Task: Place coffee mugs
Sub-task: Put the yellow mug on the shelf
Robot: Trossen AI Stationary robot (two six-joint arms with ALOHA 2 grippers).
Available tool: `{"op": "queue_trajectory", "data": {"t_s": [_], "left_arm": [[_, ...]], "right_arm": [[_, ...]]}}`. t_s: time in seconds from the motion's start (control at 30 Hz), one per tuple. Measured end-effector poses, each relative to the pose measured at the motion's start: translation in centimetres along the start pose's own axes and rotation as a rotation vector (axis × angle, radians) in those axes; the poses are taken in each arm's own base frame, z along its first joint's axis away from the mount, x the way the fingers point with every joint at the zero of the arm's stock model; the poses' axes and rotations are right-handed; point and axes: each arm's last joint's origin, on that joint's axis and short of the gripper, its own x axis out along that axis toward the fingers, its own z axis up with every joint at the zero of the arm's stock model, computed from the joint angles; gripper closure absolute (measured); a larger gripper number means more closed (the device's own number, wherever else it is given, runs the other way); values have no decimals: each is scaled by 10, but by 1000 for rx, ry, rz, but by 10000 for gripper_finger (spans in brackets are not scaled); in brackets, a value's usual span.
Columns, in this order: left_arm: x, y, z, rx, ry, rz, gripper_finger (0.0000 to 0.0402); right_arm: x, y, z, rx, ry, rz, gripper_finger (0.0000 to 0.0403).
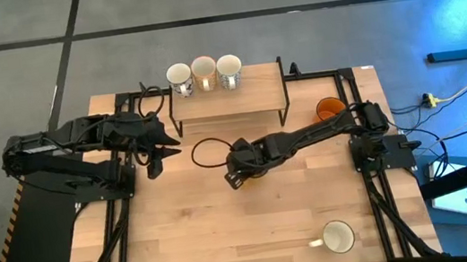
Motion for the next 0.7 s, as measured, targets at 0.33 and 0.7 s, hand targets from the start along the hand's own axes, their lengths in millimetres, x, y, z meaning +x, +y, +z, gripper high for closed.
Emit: {"op": "queue_trajectory", "data": {"t_s": [0.33, 0.7], "left_arm": [[14, 1, 3, -51, 25, 73, 253], [72, -34, 5, -189, 102, 98, 232]], "right_arm": [[-48, -1, 12, -272, -41, 136, 192], [-170, -34, -23, -647, -210, 268, 207]]}}
